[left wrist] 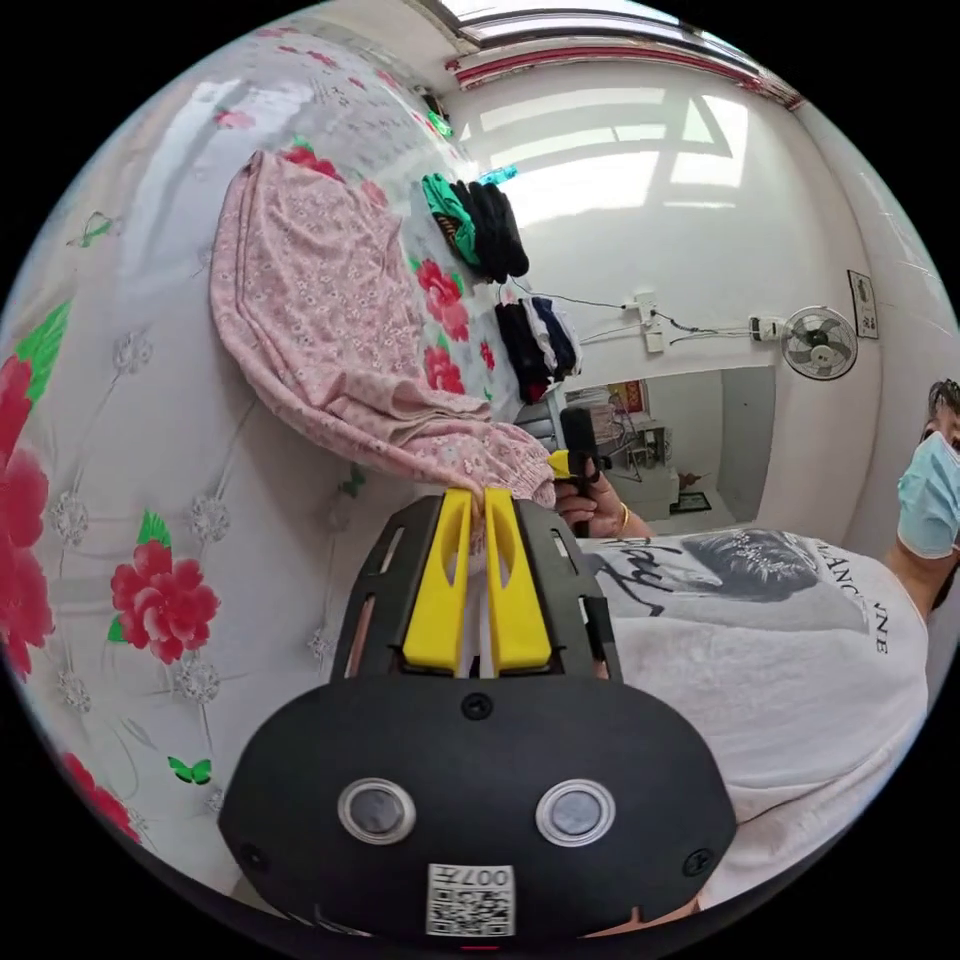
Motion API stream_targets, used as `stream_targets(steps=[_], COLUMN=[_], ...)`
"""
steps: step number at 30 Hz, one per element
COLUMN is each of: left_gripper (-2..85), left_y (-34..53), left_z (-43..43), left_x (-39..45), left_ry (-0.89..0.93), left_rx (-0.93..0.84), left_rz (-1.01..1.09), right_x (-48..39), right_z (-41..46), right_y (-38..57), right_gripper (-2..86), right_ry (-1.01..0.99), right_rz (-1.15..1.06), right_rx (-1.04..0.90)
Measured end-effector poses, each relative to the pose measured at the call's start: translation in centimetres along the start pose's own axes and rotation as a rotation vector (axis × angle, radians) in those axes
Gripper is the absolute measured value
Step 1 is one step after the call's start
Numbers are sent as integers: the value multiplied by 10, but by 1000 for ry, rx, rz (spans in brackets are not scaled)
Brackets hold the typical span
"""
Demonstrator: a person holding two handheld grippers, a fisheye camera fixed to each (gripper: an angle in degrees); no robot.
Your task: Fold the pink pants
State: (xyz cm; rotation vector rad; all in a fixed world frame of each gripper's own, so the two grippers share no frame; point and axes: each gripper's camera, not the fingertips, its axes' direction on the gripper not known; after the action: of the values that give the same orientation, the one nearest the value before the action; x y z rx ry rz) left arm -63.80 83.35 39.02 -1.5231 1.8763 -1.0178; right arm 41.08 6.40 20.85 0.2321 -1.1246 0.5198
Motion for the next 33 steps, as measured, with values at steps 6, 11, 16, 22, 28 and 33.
stream_targets(steps=[6,11,16,22,28,33], left_gripper=[-1,21,56,79,90,78], left_y=[-115,-224,-279,-219,-200,-244], left_z=[-40,-56,-52,-54,-34,5], left_x=[13,-21,-70,-88,-66,-58], left_ry=[-40,-149,-330,-410,-382,-563], left_rx=[130,253,323,278,204,66], left_rz=[45,-95,-246,-247,-214,-151], right_x=[-51,-77,-55,-14,-24,-64], right_z=[-17,-10,0,-26,-12,59], right_y=[-95,-220,-302,-273,-232,-286], right_gripper=[79,80,79,83,81,80], right_ry=[3,210,466,472,399,666], right_rz=[-75,-103,-69,-44,-121,-403], right_rx=[80,178,238,215,179,21])
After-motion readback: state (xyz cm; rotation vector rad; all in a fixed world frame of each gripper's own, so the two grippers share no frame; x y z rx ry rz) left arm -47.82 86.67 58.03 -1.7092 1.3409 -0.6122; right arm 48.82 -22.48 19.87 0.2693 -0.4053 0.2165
